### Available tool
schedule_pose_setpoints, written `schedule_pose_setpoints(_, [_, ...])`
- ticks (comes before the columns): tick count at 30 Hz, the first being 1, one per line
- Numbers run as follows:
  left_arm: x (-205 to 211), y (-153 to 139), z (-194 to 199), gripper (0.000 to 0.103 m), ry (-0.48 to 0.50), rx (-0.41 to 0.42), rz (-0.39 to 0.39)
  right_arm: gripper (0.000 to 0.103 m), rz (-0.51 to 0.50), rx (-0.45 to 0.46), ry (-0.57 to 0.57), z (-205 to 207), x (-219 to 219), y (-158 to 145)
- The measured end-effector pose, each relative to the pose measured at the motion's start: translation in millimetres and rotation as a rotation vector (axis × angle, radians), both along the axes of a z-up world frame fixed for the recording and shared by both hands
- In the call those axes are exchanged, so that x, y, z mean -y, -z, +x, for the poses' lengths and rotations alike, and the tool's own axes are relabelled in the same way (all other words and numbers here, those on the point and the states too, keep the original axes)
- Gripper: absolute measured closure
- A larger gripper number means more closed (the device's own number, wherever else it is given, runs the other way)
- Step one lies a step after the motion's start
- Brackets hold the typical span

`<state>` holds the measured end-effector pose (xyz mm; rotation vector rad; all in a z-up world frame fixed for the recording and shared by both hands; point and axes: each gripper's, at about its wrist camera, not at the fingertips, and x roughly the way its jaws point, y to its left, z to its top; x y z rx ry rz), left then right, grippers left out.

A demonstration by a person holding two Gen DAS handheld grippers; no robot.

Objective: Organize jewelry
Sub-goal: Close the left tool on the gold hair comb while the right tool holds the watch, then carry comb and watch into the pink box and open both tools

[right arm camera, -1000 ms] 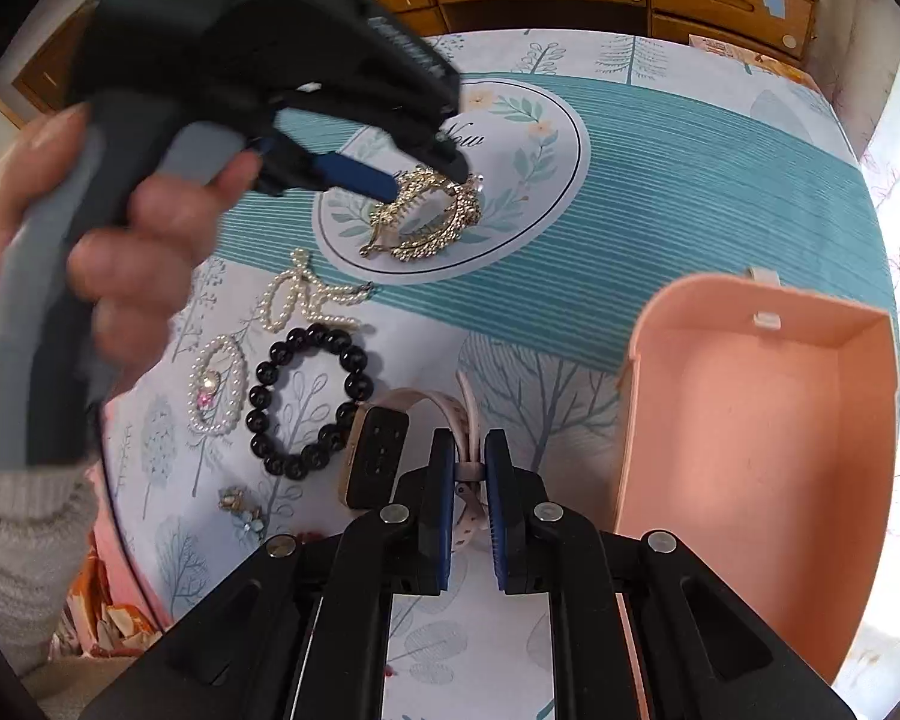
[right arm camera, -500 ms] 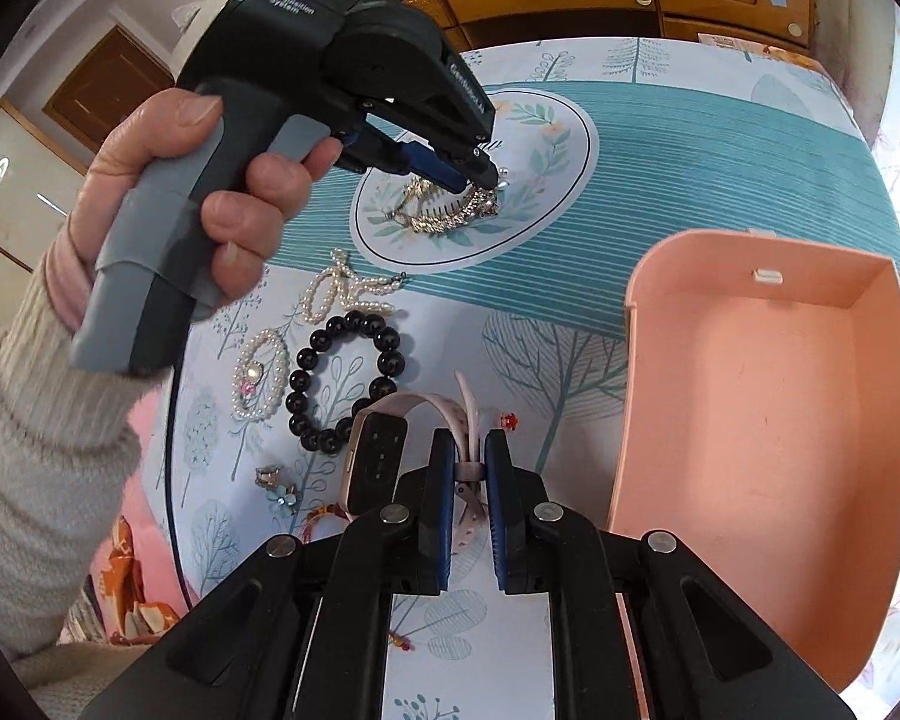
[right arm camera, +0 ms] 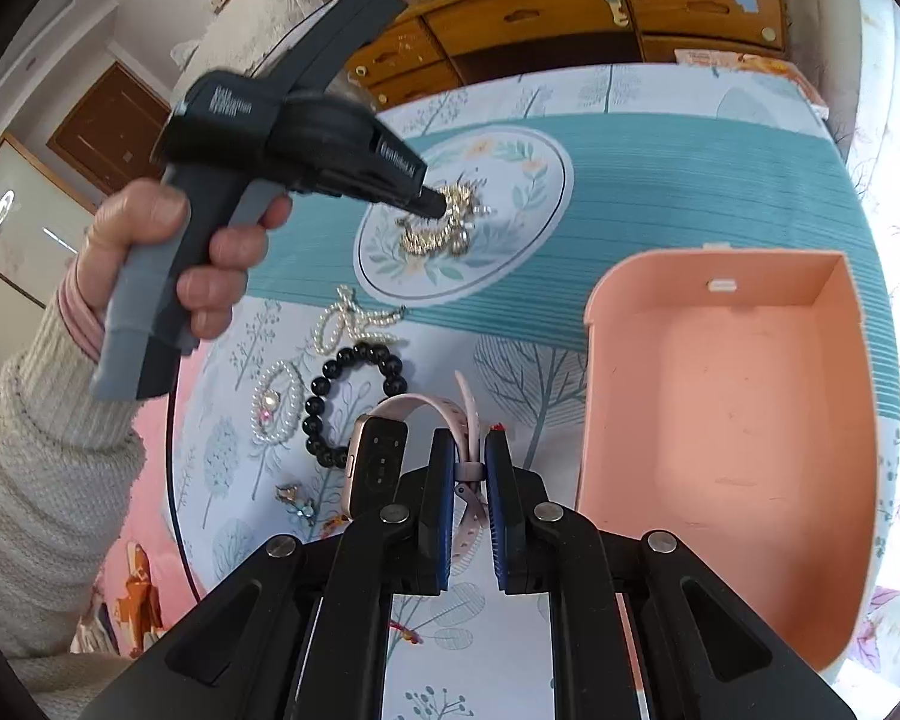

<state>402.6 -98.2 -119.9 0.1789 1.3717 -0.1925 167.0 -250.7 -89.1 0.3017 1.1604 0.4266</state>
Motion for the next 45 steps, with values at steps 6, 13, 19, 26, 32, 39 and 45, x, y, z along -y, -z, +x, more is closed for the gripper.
schedule_pose_setpoints(6, [-11.4, 17.3, -1.7, 0.103, -0.038, -0.062, 0.008, 0.093, 0.001, 0.021, 0.012, -7.5, 1.7, -12.9])
schedule_pose_setpoints(13, [-12.3, 22.4, -2.4, 0.082, -0.036, -0.061, -0.018, 0.093, 0.001, 0.018, 0.014, -14.7, 1.0, -13.2])
schedule_pose_setpoints(19, [-13.3, 22.2, -2.4, 0.082, -0.044, -0.035, 0.008, 0.093, 0.012, 0.003, 0.024, -13.4, 4.7, -6.1])
schedule_pose_setpoints(26, [-13.7, 34.4, 10.1, 0.082, -0.068, -0.037, -0.007, 0.093, 0.022, -0.012, 0.024, -11.7, 2.9, -0.2])
schedule_pose_setpoints(32, [-20.8, 35.0, 9.9, 0.096, -0.088, 0.006, 0.002, 0.093, 0.030, -0.022, 0.039, -11.4, 6.6, 3.0])
schedule_pose_setpoints(39, [-21.9, -15.8, -36.8, 0.096, 0.012, 0.088, 0.002, 0.093, 0.049, 0.000, 0.077, -16.1, 18.9, -7.4])
schedule_pose_setpoints(45, [8.0, -82.5, -111.9, 0.096, 0.188, 0.169, -0.058, 0.093, 0.060, 0.054, 0.169, -30.0, 44.3, -31.0])
